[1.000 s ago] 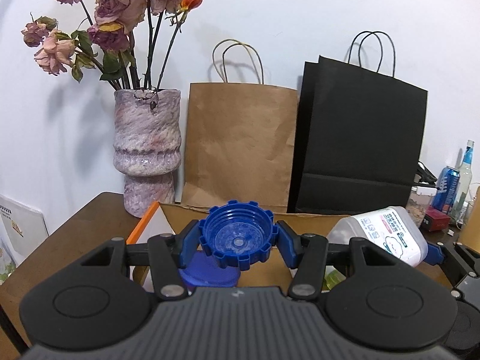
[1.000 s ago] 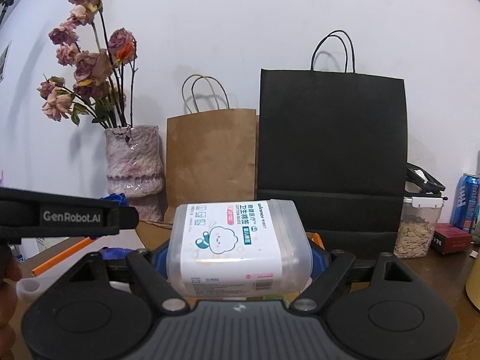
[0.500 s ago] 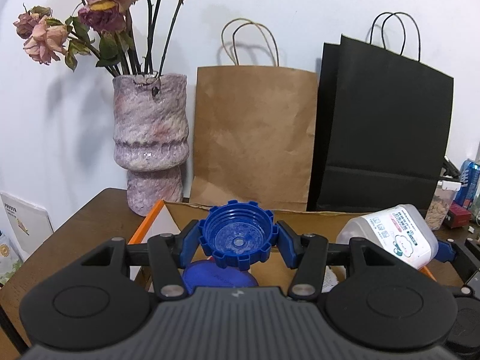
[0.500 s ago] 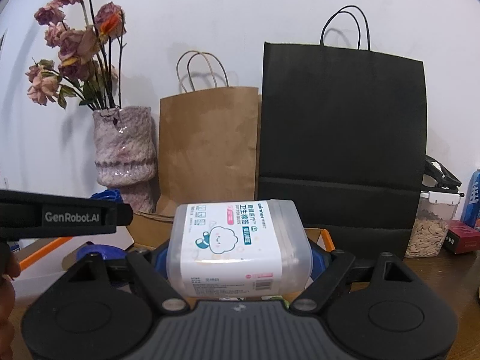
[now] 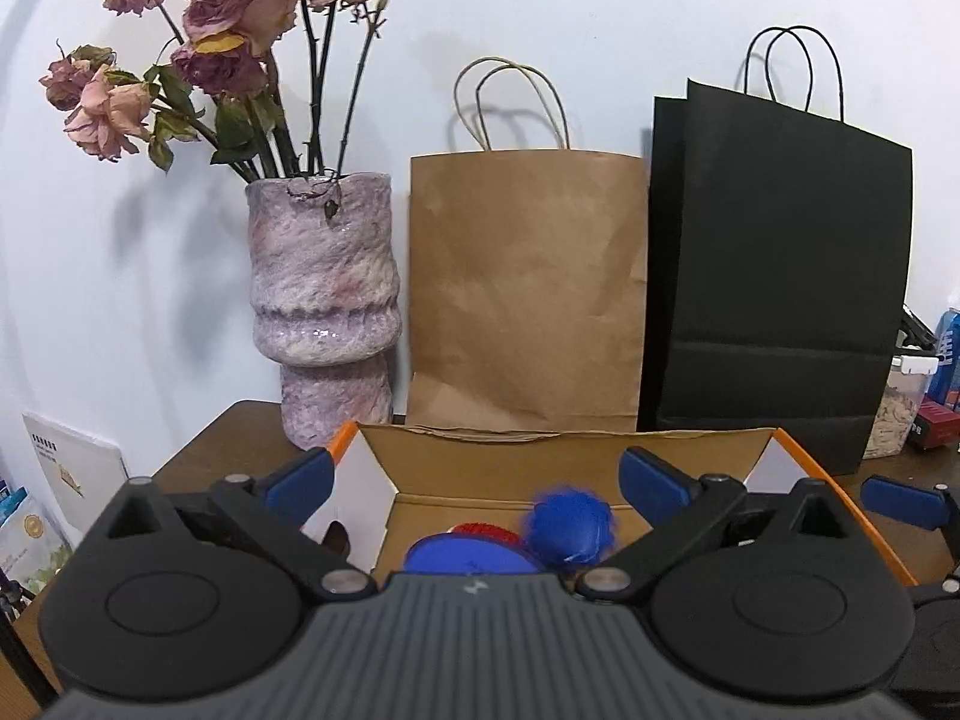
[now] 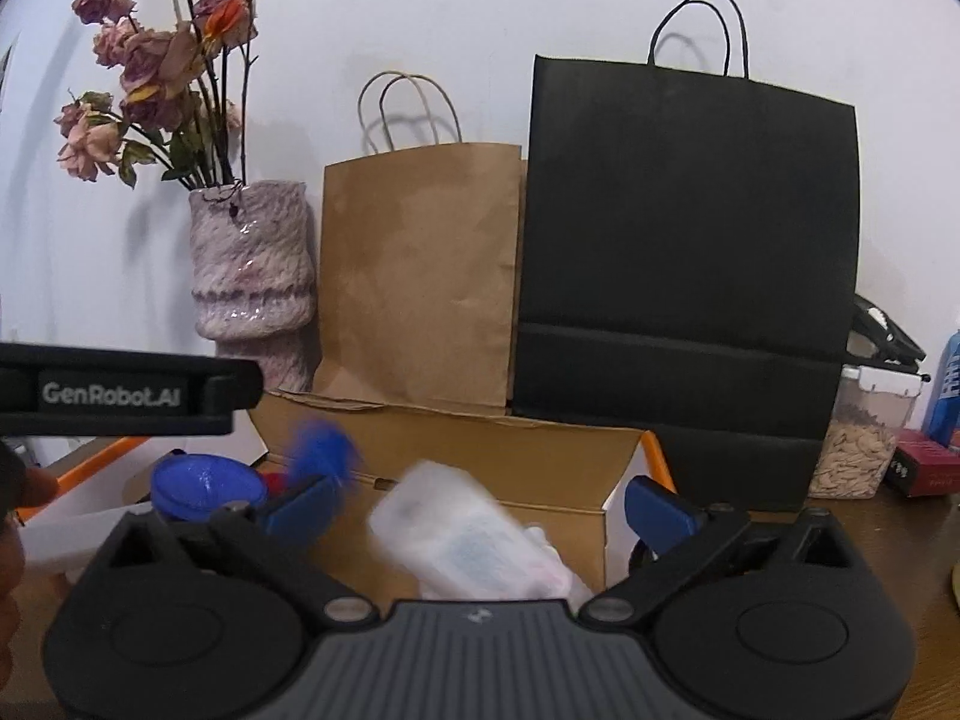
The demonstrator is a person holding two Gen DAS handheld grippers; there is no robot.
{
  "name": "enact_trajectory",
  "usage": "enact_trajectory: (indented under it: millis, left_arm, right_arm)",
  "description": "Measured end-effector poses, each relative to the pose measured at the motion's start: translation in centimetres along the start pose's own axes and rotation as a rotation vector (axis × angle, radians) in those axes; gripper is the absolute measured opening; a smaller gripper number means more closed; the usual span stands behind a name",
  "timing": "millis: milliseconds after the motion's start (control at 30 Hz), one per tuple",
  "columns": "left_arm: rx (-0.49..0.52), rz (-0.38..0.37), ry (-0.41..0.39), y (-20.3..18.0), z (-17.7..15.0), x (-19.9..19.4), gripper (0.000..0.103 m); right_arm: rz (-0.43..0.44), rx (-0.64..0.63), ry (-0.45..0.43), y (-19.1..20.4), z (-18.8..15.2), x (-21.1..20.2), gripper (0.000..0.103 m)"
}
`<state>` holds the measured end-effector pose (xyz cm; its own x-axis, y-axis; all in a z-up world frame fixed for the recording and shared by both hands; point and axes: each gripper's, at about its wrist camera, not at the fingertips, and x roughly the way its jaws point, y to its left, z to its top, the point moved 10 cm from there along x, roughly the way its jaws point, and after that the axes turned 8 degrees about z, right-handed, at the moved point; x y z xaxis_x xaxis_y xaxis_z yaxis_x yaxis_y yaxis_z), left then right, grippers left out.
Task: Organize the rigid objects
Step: 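Lower and open both tools to drop the wipe box and cap into the box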
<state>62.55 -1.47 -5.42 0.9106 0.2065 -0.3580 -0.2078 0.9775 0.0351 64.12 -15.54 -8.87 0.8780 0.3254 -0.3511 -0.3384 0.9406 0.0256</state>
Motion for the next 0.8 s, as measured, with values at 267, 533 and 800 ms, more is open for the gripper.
enact_trajectory:
  millis: [267,533,800]
  left_arm:
    - [-0.007,0.016,0.007,0.8,0.1,0.0,0.103]
    - [-0.004,0.008,0.001,0.9,0.3,-1.3,0.103]
    - [0.002,-0.004,-0.019,1.4,0.6,-4.1,0.103]
  right_arm:
    - [-0.019,0.002,-0.002,-0.4,0.0,-0.1,0.103]
    - [-0.026,0.006,-0.014,-0.4,0.2,-1.1,0.103]
    - [-0.032,0.015,-0.029,-0.6,0.4,-4.1,0.103]
